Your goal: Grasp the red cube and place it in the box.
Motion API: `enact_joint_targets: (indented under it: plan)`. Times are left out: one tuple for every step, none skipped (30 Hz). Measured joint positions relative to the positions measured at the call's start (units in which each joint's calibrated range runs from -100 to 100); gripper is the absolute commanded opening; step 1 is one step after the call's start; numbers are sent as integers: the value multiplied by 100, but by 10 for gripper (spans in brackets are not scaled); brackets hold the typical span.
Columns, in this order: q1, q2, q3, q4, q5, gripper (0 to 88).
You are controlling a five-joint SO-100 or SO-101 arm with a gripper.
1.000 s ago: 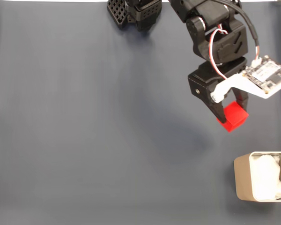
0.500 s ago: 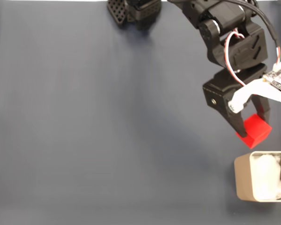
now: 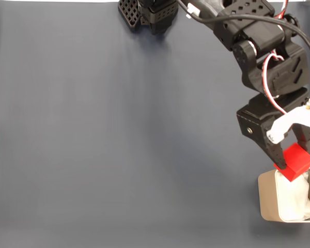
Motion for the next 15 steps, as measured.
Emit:
enact_joint_targets:
  plan:
    - [0, 69, -90, 8, 10, 26]
    - [0, 130, -172, 8, 10, 26]
    - [0, 200, -262, 8, 10, 26]
    - [7, 269, -353, 8, 10, 26]
    - [15, 330, -425, 8, 10, 26]
    - [22, 399, -524, 8, 10, 26]
    - [37, 460, -606, 8, 10, 26]
    - [45, 530, -687, 8, 10, 26]
    - [45, 591, -769, 8, 10, 26]
    - [45, 651, -841, 8, 15, 26]
    - [45, 721, -913, 8, 29, 26]
    - [45, 773, -995, 8, 39, 26]
    - [45, 834, -1085, 8, 39, 26]
    - [37, 894, -1157, 8, 39, 26]
    - [37, 964, -1239, 8, 44, 26]
